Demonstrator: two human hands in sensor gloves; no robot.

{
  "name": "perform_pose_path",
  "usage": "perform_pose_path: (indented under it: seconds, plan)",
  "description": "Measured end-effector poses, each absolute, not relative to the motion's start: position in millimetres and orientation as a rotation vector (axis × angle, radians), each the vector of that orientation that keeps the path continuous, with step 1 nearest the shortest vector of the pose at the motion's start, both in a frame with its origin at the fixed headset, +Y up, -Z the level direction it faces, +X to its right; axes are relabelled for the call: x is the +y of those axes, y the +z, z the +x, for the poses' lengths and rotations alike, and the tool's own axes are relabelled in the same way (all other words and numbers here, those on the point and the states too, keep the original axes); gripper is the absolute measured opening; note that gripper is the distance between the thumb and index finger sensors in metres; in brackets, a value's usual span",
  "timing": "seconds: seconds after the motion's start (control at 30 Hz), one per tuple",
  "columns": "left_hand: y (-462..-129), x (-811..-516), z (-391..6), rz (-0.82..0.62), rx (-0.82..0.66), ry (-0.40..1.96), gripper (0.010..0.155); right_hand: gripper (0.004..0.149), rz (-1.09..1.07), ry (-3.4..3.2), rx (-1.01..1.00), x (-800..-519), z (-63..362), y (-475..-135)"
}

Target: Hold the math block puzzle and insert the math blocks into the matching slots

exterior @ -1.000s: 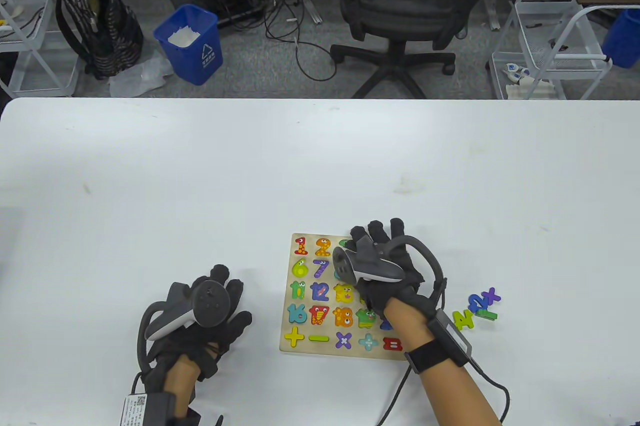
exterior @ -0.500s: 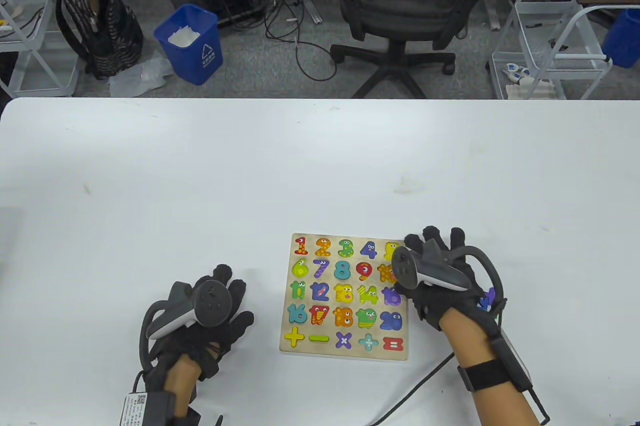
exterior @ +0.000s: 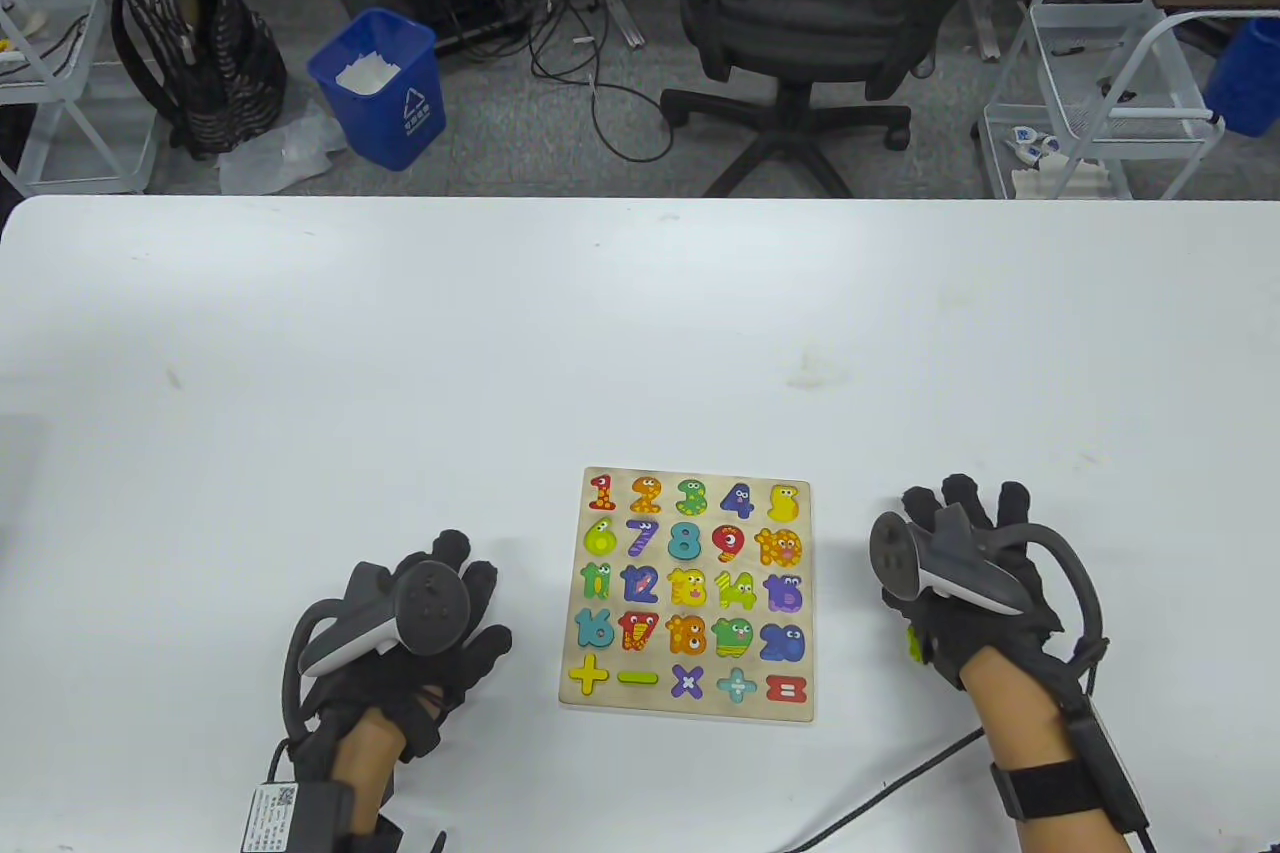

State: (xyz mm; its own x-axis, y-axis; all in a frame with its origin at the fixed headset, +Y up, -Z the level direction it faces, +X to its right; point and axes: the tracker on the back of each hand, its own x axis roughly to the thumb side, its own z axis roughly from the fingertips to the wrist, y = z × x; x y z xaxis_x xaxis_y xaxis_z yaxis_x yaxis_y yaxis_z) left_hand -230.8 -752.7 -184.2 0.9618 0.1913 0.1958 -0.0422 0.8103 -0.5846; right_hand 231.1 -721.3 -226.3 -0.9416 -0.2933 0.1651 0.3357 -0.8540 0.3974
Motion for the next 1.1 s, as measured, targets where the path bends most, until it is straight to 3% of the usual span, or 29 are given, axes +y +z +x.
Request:
perform_pose_path:
  seconds: [0.33, 0.53, 0.7, 0.97, 1.1]
  plan:
    - [-185.4, -752.9, -228.6, -0.622, -0.26, 0.119, 0.073, 0.066, -0.221, -2.692, -0.714, -722.5, 244.2, -205.6]
    - [-185.8, -752.6, -227.5, -0.62, -0.265, 0.115, 0.074, 0.077, -0.259, -2.545, -0.785, -737.5, 238.1, -199.8]
    - [-185.6, -754.5, -226.4, -0.629, -0.267, 0.12, 0.074, 0.065, -0.33, -2.549, -0.628, -742.8, 226.5, -203.2]
    - [-184.4, -754.4, -227.0, -0.627, -0.264, 0.122, 0.074, 0.064, -0.336, -2.75, -0.595, -749.7, 211.4, -218.1]
    - [-184.8, -754.5, -227.1, -0.629, -0.264, 0.12, 0.074, 0.056, -0.302, -2.876, -0.584, -746.0, 211.3, -225.1]
